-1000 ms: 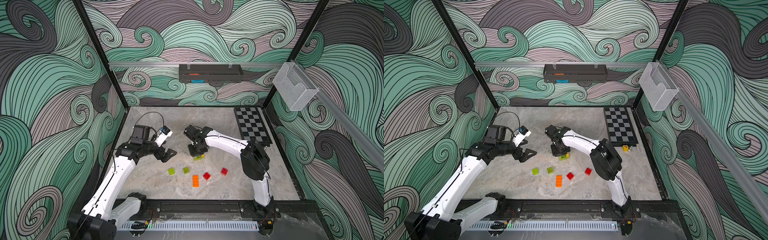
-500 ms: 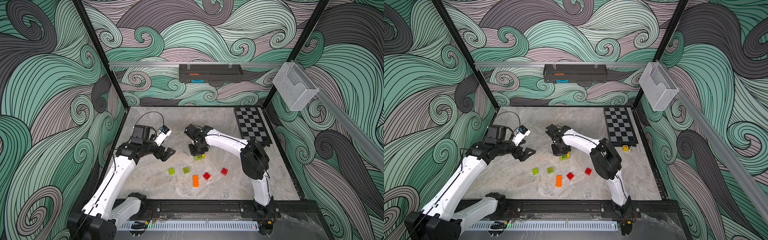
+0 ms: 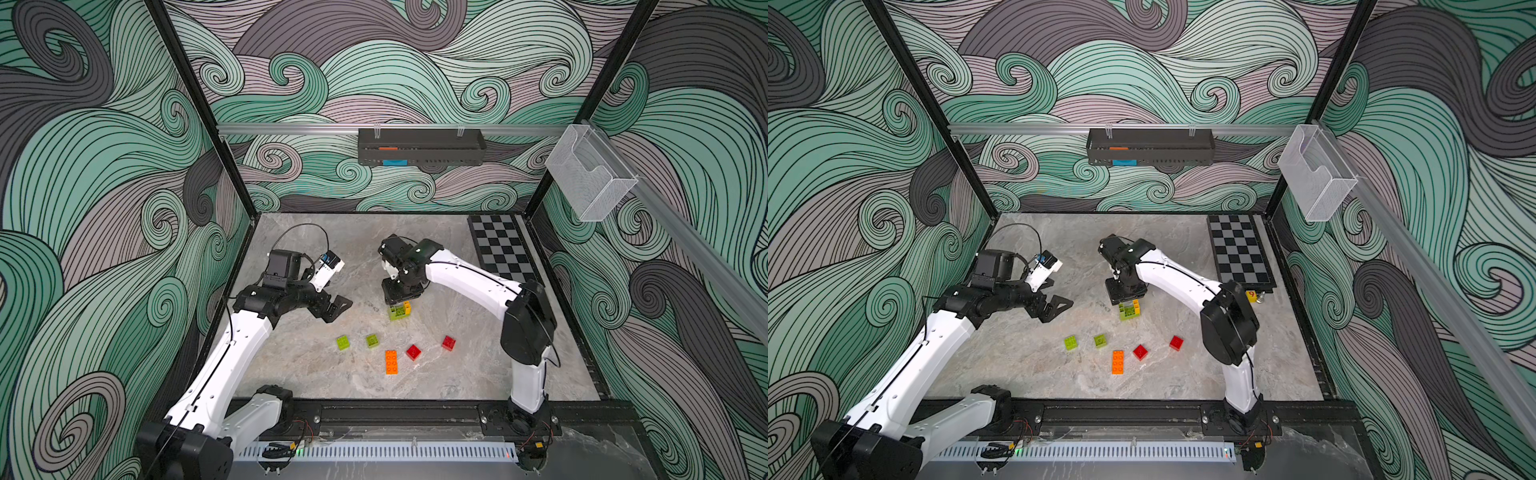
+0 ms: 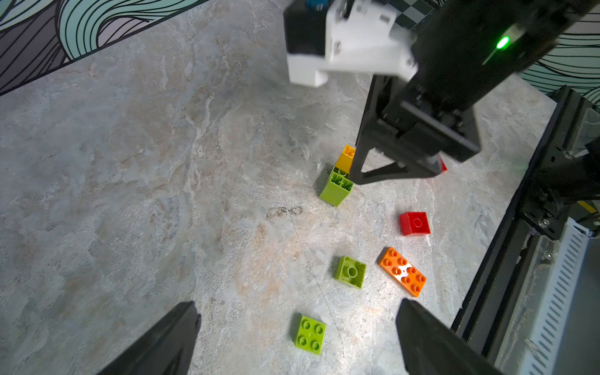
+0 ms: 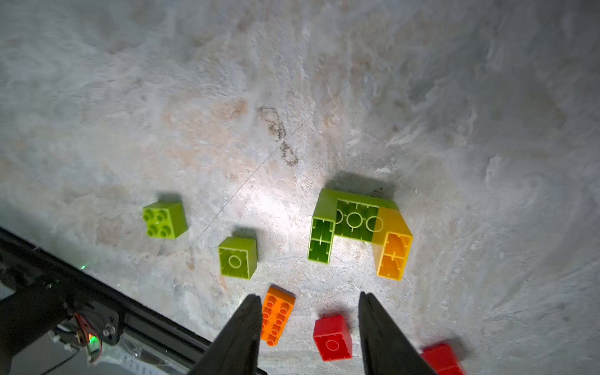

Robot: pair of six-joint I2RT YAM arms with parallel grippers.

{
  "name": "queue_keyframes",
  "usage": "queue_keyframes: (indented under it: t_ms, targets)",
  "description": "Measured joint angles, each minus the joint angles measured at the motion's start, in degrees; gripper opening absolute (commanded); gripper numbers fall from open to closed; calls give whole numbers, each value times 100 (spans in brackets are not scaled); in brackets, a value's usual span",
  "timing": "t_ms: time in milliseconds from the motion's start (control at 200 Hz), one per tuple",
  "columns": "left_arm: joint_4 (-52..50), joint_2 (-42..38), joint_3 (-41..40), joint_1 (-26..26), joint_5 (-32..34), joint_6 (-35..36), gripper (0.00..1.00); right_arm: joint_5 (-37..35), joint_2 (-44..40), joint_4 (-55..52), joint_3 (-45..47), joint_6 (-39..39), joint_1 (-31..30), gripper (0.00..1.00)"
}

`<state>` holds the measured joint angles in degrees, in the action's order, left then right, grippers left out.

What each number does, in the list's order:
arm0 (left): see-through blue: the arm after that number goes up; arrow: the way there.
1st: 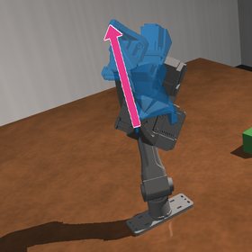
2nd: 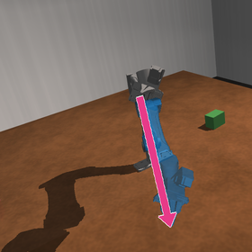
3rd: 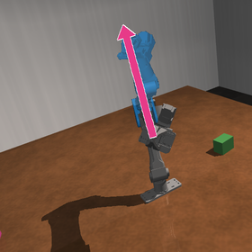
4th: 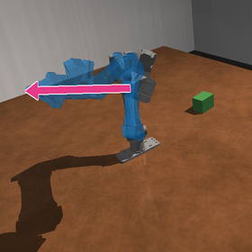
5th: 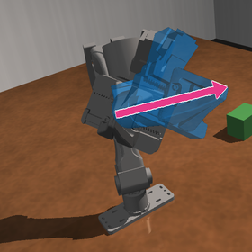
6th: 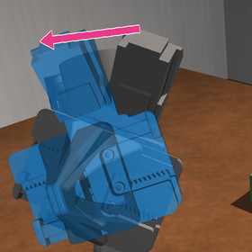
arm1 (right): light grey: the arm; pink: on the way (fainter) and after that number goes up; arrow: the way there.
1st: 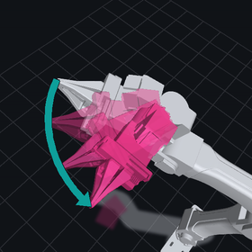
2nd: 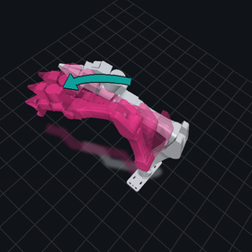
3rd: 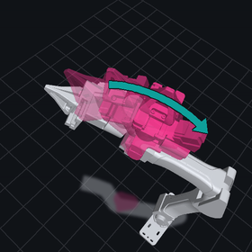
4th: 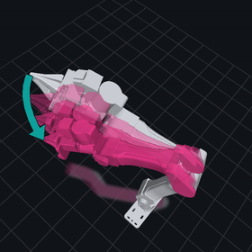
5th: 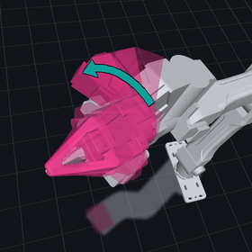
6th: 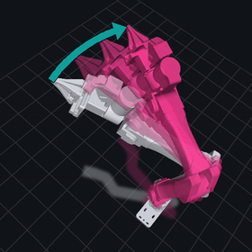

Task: Assemble a giraffe with lego
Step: Assemble the lego brick with the lego brick, then pick up the lego brick from the center of the board.

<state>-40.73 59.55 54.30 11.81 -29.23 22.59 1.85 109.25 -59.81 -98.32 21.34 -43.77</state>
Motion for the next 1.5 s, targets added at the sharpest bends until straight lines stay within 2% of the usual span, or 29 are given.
queue_keyframes:
  t_ms: [135,245,375,455,580,715,986,1106,1196,1286,1346,1446,1491,1501]
  targets:
    - [9,0,-76,0,-85,31,99,122,-837,398,426,-1294,354,78]
    - [9,0,-96,-7,-155,33,99,505,-1582,1292,1646,-2568,695,99]
    - [9,-2,-96,-17,-236,37,99,1220,-2164,2800,3512,-4146,964,99]
    - [9,-4,-96,-17,-286,50,99,1705,-2011,3272,3969,-4852,1156,98]
    - [4,-11,-96,-20,-422,98,99,2100,-1580,3790,3967,-5984,1478,97]
    - [4,-15,-96,-33,-551,133,99,2481,-1051,3738,3617,-6972,1604,95]
    - [2,-15,-96,-44,-595,149,99,2693,-133,3405,3040,-8050,1541,89]
    - [2,-15,-96,-44,-595,153,99,2618,26,3316,3040,-8277,1467,80]
    - [2,-15,-96,-44,-595,168,99,2494,125,3279,3032,-8393,1394,66]
    - [2,-17,-96,-44,-592,179,99,2319,262,3220,2946,-8393,1318,64]
    - [2,-20,-96,-44,-595,186,99,2210,376,3191,2855,-8402,1268,59]
    - [2,-20,-96,-44,-592,190,99,2138,466,3154,2739,-8404,1207,39]
    - [2,-20,-96,-44,-592,195,99,2092,466,3152,2721,-8450,1185,25]
    - [2,-20,-96,-44,-592,197,99,2085,466,3152,2719,-8432,1180,19]
